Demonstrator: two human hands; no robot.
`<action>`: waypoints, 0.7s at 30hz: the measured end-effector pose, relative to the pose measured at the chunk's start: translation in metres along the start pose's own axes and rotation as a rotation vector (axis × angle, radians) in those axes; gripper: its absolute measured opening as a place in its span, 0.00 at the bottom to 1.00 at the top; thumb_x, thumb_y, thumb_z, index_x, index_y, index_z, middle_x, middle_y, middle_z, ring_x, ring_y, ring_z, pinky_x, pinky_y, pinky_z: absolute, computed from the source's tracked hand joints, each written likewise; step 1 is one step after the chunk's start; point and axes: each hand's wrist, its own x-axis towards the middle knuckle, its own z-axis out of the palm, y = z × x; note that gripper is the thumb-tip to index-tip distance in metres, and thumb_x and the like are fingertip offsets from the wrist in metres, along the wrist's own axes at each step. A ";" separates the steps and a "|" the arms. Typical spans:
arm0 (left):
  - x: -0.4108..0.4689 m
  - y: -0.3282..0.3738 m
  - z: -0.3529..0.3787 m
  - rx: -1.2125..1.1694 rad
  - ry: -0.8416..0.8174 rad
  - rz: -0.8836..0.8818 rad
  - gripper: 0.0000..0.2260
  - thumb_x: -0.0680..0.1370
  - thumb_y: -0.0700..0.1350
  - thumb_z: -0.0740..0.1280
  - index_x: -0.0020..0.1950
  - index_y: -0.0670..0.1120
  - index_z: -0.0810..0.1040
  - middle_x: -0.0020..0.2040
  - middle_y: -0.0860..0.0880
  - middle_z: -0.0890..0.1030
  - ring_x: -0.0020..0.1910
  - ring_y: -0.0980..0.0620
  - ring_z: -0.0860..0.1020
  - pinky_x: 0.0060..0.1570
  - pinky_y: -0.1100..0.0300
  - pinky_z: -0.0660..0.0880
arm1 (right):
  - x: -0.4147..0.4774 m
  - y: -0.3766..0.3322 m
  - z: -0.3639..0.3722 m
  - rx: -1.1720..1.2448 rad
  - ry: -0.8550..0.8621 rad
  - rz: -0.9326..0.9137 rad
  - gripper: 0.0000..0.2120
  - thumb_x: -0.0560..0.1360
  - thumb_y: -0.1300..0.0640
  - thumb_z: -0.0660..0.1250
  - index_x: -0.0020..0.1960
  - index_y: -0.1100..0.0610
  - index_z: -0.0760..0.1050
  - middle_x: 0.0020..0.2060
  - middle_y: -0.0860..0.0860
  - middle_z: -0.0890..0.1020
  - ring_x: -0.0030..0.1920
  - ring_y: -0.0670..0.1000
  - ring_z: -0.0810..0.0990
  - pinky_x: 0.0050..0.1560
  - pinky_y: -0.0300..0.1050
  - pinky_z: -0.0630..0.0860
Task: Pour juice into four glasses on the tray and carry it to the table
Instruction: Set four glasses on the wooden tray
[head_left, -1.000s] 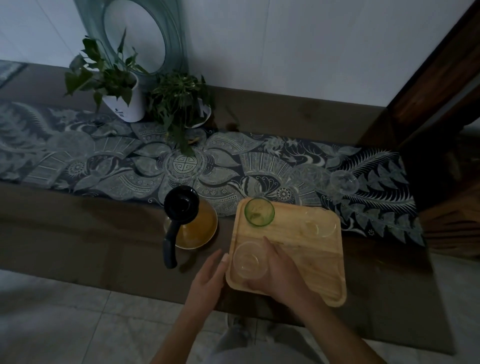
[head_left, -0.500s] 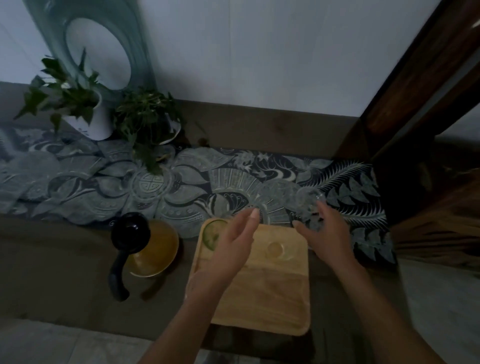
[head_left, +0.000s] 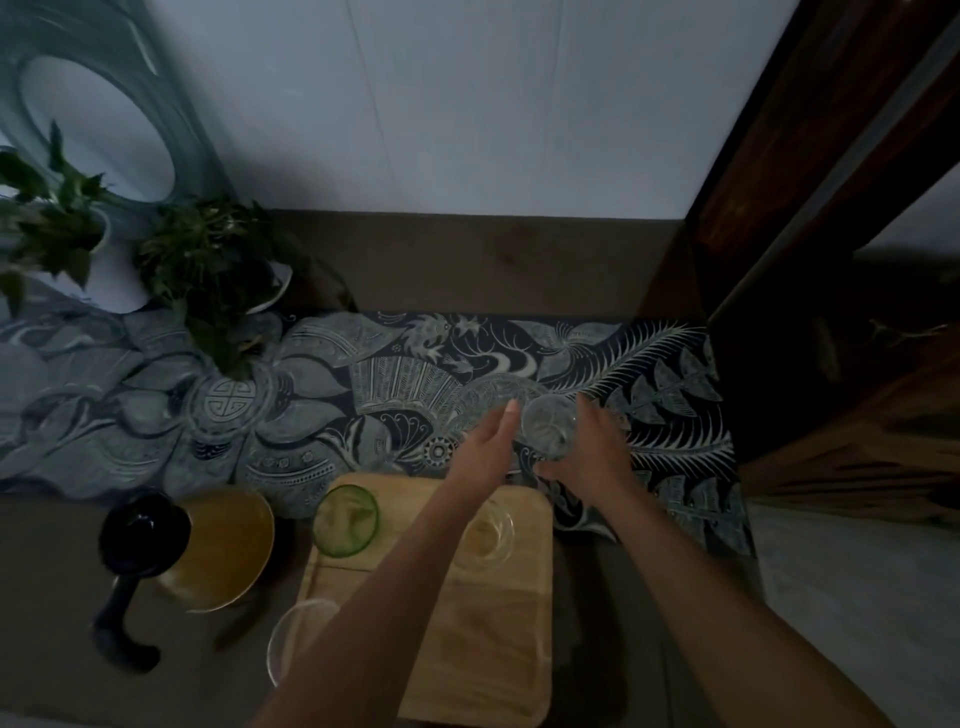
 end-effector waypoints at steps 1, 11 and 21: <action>0.001 0.001 0.001 -0.010 -0.011 -0.007 0.29 0.80 0.70 0.52 0.76 0.57 0.69 0.74 0.49 0.73 0.73 0.46 0.70 0.72 0.42 0.66 | 0.002 0.000 0.001 -0.014 -0.008 0.008 0.57 0.63 0.45 0.83 0.80 0.56 0.52 0.77 0.58 0.61 0.76 0.59 0.60 0.72 0.57 0.65; -0.008 0.007 0.007 -0.109 -0.009 -0.058 0.29 0.80 0.69 0.55 0.75 0.54 0.71 0.71 0.47 0.76 0.70 0.46 0.74 0.71 0.39 0.69 | -0.001 -0.005 -0.002 0.005 0.018 -0.034 0.40 0.65 0.47 0.81 0.70 0.57 0.67 0.64 0.56 0.75 0.65 0.58 0.73 0.59 0.56 0.75; -0.048 0.013 -0.018 -0.145 0.015 0.080 0.22 0.74 0.77 0.55 0.59 0.71 0.77 0.59 0.61 0.83 0.59 0.63 0.79 0.65 0.46 0.76 | -0.039 -0.026 -0.034 0.190 0.116 -0.158 0.36 0.63 0.48 0.82 0.66 0.52 0.71 0.60 0.51 0.77 0.60 0.53 0.75 0.55 0.56 0.78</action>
